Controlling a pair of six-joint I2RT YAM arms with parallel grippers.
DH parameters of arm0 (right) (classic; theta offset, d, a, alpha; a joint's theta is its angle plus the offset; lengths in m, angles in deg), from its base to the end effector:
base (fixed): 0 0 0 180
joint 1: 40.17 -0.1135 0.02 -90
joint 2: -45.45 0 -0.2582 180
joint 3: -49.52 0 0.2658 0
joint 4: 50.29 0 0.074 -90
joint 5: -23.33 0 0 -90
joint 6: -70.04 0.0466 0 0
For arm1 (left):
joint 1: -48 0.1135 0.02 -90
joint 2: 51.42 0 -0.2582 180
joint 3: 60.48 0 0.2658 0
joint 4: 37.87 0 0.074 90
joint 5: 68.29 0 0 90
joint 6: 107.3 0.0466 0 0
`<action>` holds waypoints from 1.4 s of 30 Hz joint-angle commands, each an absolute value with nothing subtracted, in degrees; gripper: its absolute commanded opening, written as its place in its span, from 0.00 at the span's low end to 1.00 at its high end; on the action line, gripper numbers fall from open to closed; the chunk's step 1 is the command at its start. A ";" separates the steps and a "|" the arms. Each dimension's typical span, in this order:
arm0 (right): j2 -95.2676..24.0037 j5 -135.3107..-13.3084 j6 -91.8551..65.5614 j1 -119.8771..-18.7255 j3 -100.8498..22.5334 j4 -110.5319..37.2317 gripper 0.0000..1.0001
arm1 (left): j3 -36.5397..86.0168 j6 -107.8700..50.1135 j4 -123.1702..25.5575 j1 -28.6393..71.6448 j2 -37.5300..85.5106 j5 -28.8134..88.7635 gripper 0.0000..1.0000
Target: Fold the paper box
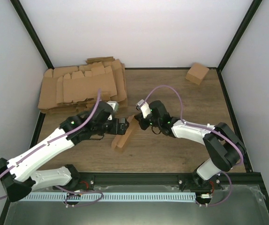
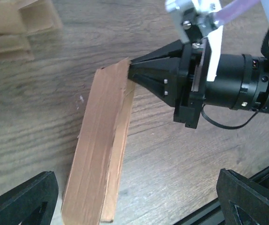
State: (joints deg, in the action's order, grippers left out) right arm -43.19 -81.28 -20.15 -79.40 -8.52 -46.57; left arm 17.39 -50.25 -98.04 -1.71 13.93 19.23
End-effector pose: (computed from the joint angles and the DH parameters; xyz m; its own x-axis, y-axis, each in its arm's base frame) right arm 0.2567 0.2248 0.1692 -0.4342 -0.3586 -0.8264 -0.7748 0.6166 0.1395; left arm 0.1651 -0.1917 0.3167 -0.8053 0.1096 -0.5827 0.3637 0.8674 -0.3396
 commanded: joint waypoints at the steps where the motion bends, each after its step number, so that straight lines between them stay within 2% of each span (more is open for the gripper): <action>1: -43.96 -69.63 -10.36 -82.87 -8.19 -37.88 0.01 | 13.28 -62.02 -102.06 -2.03 10.01 15.38 0.95; 5: -45.02 -63.51 -0.70 -83.70 -10.78 -33.42 0.01 | 10.82 -66.74 -103.29 -2.67 8.45 15.71 0.94; 9: -42.03 -58.94 4.49 -85.60 -8.94 -35.00 0.01 | 9.86 -70.49 -104.76 -5.49 6.49 11.70 0.88; 15: -41.58 -57.99 4.25 -86.64 -10.49 -34.43 0.01 | 9.62 -70.88 -110.60 -6.81 6.25 1.77 0.88; 19: -41.71 -57.91 2.93 -86.76 -11.64 -33.69 0.01 | 7.68 -69.83 -108.62 -6.69 6.72 -0.51 0.74; 25: -41.50 -57.75 1.66 -86.76 -12.19 -33.50 0.01 | 8.25 -68.20 -107.21 -6.29 10.25 -4.72 0.60; 32: -41.03 -56.92 0.34 -87.43 -12.82 -33.60 0.01 | 10.51 -66.38 -105.08 -6.16 12.63 -4.02 0.60; 42: -36.53 -53.45 -0.63 -89.49 -12.68 -32.58 0.01 | 13.12 -67.14 -106.08 -6.16 7.83 -1.65 0.60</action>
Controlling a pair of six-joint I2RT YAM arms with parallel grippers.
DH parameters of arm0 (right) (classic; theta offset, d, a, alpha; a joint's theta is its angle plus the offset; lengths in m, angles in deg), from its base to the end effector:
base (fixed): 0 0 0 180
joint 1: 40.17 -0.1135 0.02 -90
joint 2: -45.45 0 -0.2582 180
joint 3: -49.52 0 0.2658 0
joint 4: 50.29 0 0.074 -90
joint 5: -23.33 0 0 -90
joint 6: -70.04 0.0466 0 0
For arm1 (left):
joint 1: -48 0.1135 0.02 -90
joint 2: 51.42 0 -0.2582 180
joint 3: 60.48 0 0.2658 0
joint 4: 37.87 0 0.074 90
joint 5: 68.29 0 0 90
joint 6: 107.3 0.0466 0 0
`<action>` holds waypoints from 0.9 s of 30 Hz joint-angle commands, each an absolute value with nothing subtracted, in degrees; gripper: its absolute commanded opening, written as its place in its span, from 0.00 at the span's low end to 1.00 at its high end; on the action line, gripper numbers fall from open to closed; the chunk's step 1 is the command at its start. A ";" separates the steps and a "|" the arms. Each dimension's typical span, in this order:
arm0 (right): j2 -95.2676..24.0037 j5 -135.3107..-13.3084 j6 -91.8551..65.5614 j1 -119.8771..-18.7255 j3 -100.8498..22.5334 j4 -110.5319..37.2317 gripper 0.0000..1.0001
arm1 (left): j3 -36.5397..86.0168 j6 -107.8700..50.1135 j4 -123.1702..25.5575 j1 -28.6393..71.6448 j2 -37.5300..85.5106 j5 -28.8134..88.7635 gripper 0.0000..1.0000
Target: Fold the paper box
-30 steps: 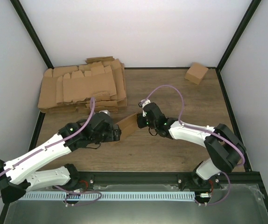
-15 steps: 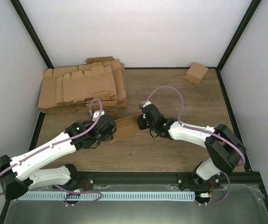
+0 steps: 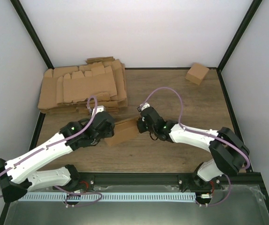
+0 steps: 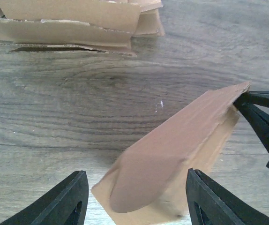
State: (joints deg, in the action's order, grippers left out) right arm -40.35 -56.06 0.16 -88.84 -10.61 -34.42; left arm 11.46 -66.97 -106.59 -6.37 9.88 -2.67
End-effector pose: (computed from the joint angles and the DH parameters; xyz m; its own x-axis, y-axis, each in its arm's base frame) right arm 0.2246 0.2424 0.1764 -0.6338 -0.2087 -0.7448 -0.4569 0.8780 0.1428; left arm 0.1431 -0.1666 0.2902 -0.7874 -0.0932 -0.6093 0.0199 0.9841 -0.1763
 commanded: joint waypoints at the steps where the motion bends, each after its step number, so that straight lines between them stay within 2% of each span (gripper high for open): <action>1: -35.68 -53.09 -0.67 -89.50 -12.59 -32.18 0.01 | 12.62 -67.19 -105.46 -6.15 7.64 -0.82 0.60; 13: -28.94 -54.80 1.07 -89.51 -8.15 -29.68 0.02 | 1.60 -67.00 -95.98 -6.16 6.71 6.56 0.56; 20: -28.60 -54.72 1.13 -89.46 -6.83 -30.21 0.02 | 0.25 -63.98 -95.71 -5.84 8.33 0.31 0.48; 27: -28.52 -54.55 0.81 -89.48 -6.35 -30.76 0.02 | -1.06 -59.23 -92.32 1.02 9.92 6.57 0.48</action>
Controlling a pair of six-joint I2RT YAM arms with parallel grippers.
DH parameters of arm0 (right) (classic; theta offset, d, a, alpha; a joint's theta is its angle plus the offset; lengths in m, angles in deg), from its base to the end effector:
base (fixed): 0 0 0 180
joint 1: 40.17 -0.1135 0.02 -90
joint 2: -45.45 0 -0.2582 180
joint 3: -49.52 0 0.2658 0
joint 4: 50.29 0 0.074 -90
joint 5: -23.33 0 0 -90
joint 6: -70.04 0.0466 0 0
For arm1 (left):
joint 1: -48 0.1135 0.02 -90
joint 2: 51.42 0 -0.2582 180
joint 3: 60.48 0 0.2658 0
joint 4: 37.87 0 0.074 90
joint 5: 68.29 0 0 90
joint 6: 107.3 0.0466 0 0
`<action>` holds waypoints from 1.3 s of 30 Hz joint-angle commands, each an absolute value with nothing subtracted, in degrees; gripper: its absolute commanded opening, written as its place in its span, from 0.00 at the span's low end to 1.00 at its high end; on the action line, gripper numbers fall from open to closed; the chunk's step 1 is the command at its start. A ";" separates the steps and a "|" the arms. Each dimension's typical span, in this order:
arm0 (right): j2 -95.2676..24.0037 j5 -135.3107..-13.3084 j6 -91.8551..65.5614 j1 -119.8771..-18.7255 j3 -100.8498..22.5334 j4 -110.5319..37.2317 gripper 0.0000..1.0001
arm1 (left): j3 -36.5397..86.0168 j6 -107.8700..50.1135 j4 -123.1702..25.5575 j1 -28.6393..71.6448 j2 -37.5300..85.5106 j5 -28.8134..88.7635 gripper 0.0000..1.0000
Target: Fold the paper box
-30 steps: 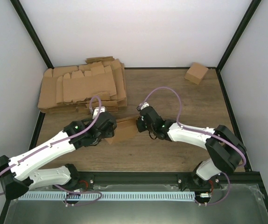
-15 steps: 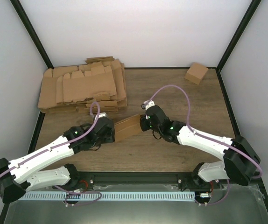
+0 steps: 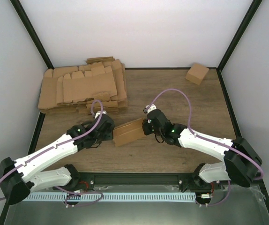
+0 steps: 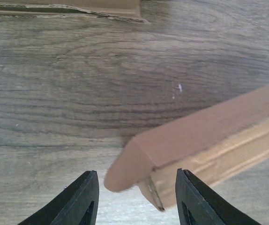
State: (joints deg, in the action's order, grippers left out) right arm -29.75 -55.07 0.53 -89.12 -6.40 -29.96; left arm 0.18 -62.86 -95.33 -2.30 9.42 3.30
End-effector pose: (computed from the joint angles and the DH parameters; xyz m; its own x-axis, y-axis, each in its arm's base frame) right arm 0.2022 0.2179 0.1991 -0.6152 -0.1843 -0.7665 -0.4501 0.8803 0.1496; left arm 0.1539 -0.1624 0.2383 -0.8219 -0.0705 -0.5652 0.0503 0.9794 -0.1954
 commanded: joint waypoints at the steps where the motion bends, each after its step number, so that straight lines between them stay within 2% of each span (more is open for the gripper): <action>1: -28.58 -54.54 0.80 -89.48 -6.41 -30.72 0.02 | -1.20 -58.83 -91.83 1.55 9.94 7.61 0.47; 6: -28.94 -54.50 0.83 -89.48 -6.37 -31.01 0.02 | -2.00 -58.21 -91.00 2.19 10.66 10.20 0.44; 11: -28.75 -54.86 0.81 -89.48 -5.50 -32.11 0.02 | -2.92 -58.88 -90.64 3.05 11.70 10.30 0.37; 16: -27.61 -56.07 1.12 -89.48 -1.99 -35.54 0.03 | -3.65 -59.34 -90.73 4.76 12.79 10.39 0.35; 20: -26.88 -56.64 2.03 -89.49 -0.41 -36.22 0.08 | -3.47 -59.04 -91.35 4.89 12.88 10.17 0.36; 24: -26.05 -57.12 2.39 -89.48 1.34 -37.48 0.24 | -3.44 -57.60 -91.36 4.82 11.26 10.64 0.40; 27: -26.17 -57.75 2.66 -89.52 1.86 -37.92 0.29 | -3.38 -55.89 -90.70 4.76 10.74 10.96 0.40; 31: -26.37 -59.39 2.99 -89.48 2.72 -39.03 0.32 | -3.33 -54.78 -89.55 4.83 10.72 11.72 0.37; 39: -26.88 -61.20 3.09 -89.50 3.18 -40.90 0.32 | -2.86 -53.62 -91.32 4.85 11.79 6.61 0.33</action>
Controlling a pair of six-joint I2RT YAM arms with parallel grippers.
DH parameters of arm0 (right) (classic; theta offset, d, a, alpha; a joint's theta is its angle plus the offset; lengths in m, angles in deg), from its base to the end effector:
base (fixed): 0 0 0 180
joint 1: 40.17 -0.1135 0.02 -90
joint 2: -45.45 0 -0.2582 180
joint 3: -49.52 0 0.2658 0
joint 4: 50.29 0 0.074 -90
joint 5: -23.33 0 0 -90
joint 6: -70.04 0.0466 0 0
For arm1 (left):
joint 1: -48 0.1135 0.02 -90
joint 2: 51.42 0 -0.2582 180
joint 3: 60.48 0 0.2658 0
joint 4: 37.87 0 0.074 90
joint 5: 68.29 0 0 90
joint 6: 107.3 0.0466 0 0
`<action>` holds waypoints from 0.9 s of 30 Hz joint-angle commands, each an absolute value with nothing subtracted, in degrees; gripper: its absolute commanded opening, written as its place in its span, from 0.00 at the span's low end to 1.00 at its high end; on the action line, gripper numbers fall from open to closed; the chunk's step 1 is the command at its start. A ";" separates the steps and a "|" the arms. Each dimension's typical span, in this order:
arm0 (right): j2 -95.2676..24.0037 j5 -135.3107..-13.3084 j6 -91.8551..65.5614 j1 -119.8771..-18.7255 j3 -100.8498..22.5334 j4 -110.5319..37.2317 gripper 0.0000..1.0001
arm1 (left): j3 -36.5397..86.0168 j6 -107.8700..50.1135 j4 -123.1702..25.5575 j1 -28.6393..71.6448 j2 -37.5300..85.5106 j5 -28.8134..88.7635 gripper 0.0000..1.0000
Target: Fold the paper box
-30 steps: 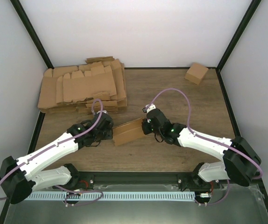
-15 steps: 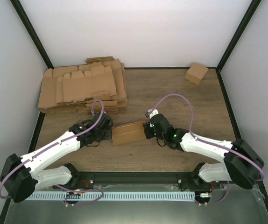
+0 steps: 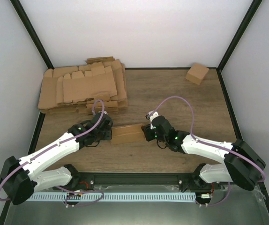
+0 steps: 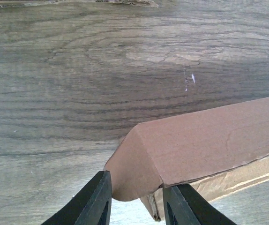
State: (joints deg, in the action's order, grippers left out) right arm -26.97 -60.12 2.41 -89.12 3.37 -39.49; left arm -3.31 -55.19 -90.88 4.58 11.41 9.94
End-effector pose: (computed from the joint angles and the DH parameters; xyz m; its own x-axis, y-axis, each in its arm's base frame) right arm 0.1855 0.2049 0.1695 -0.6285 -0.1459 -0.7640 -0.4869 0.8398 0.2401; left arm 0.1727 -0.1504 0.2148 -0.8556 -0.0181 -0.5174 0.0892 0.9793 -0.1818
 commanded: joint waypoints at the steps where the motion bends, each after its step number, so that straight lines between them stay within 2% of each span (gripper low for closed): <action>1: -27.15 -61.29 2.96 -89.48 3.20 -40.95 0.32 | -2.73 -53.48 -91.60 4.79 12.05 5.92 0.32; 7: -28.33 -61.74 2.57 -89.49 3.15 -41.50 0.31 | -2.16 -53.39 -91.69 4.80 13.73 4.30 0.27; 19: -29.65 -63.77 -1.47 -89.53 3.83 -45.32 0.30 | 4.23 -54.13 -98.64 4.85 17.48 8.84 0.04; 27: -30.09 -64.88 -5.08 -89.48 4.56 -47.82 0.31 | 8.14 -56.14 -102.49 4.78 18.63 15.13 0.04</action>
